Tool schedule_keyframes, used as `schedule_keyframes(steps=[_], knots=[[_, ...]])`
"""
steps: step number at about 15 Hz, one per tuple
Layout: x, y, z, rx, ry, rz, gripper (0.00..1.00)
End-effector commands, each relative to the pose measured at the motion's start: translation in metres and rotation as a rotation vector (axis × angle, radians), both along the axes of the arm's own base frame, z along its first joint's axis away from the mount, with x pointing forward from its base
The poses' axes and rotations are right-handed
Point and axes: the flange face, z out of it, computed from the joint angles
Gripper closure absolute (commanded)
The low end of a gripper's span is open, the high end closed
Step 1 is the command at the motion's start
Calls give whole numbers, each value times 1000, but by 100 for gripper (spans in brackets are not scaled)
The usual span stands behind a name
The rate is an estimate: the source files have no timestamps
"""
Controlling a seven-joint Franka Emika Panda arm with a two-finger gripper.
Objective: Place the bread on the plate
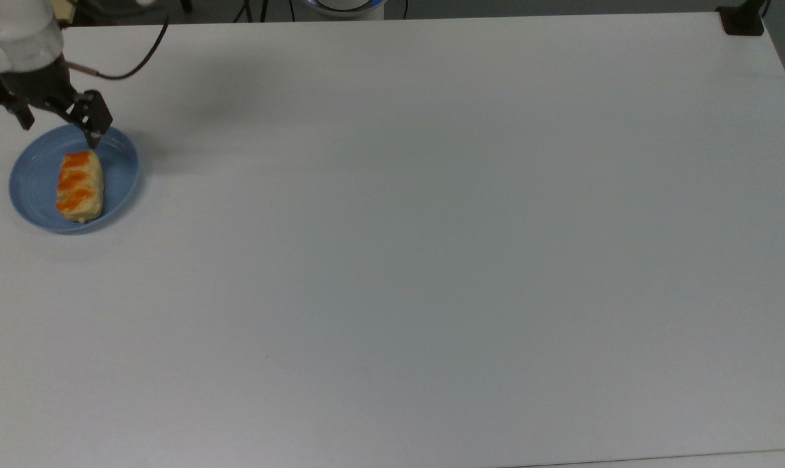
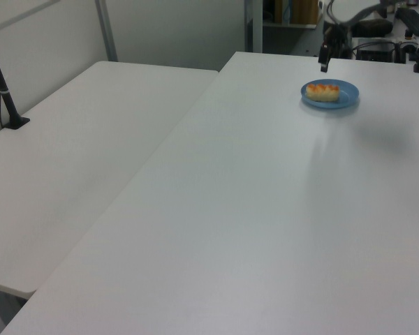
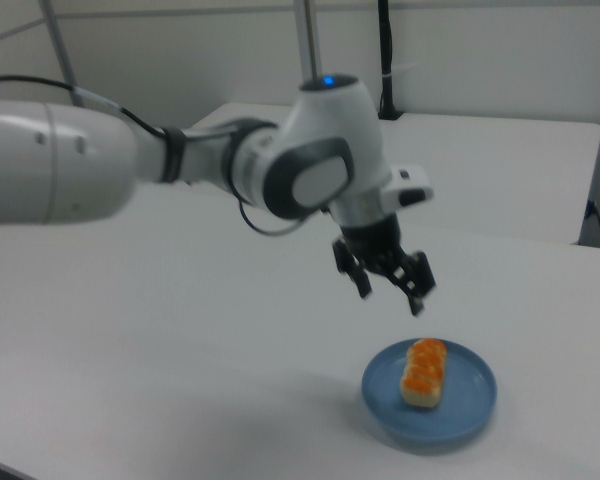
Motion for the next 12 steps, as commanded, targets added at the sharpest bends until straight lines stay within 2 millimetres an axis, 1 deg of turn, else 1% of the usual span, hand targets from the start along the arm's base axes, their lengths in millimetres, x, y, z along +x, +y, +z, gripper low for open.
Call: schedule_keyframes(steps=[1, 3, 5, 6, 9, 10, 12], knots=[[-19, 61, 73, 97, -40, -29, 0], [-22, 105, 103, 120, -37, -16, 0], [-26, 148, 123, 139, -26, -43, 0], [-26, 168, 130, 150, -24, -60, 0], [-21, 213, 150, 194, -5, -50, 0], [-20, 221, 152, 214, -6, -33, 0], [-16, 246, 151, 216, -4, 49, 0]])
